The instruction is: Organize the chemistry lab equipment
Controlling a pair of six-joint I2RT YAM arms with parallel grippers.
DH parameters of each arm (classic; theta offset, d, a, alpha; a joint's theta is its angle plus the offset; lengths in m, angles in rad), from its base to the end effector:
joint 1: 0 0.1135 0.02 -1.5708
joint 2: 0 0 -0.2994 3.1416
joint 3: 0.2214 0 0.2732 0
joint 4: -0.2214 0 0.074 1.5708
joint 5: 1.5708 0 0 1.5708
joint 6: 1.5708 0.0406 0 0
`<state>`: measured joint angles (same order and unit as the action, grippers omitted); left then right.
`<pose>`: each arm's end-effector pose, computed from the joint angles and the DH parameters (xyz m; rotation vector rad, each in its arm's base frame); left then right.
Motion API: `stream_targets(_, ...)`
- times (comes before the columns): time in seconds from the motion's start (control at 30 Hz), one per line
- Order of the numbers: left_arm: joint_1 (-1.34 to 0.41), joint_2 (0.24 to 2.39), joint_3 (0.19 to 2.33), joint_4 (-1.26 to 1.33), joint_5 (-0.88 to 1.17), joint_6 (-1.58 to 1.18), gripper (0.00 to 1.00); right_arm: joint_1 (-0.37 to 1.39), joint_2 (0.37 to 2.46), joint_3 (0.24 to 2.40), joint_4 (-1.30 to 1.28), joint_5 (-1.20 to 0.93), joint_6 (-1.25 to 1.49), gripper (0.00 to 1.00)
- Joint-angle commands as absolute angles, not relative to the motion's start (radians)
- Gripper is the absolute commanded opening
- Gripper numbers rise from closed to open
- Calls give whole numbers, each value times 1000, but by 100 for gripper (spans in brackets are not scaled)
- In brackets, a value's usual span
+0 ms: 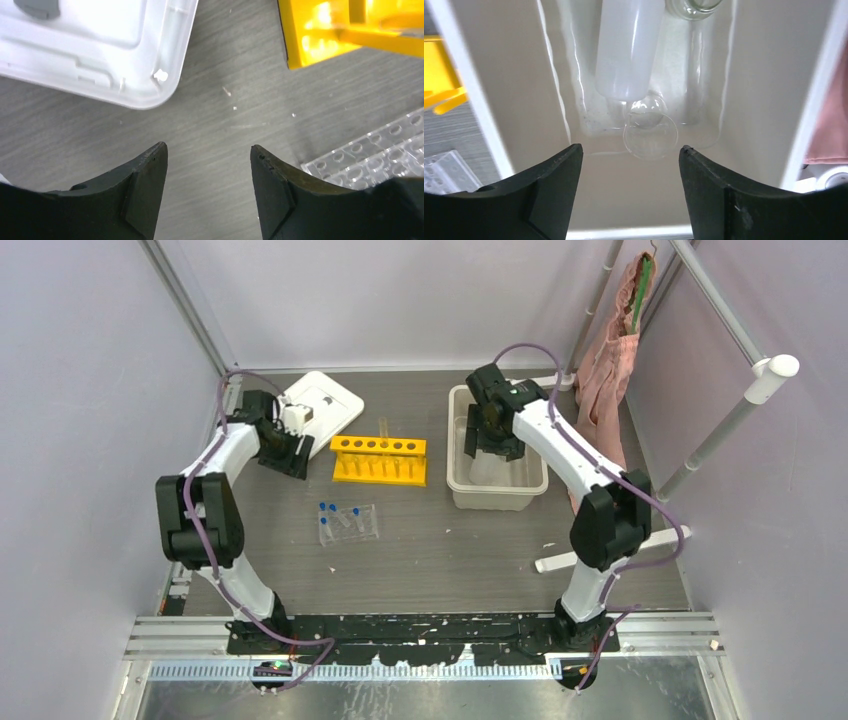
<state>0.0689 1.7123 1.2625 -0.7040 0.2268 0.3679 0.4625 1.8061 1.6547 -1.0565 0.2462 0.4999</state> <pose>0.3741 0.0167 0.2442 0.4633 2.6422 -0.1752 0.3647 0.1708 0.3178 0.1121 2.7058 -0.0670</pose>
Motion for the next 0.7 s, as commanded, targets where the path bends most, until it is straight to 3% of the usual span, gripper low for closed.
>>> stream_targets(0.0, 28, 1782, 1353, -640, 144, 390, 61, 474, 1659, 1656, -1074, 284, 512, 76)
stream_targets(0.47, 9, 1980, 1508, -679, 84, 451, 32, 485, 1430, 1461, -1047, 284, 534, 72)
stream_targets(0.67, -41, 1991, 1497, -681, 88, 449, 30, 487, 1418, 1459, -1060, 283, 538, 70)
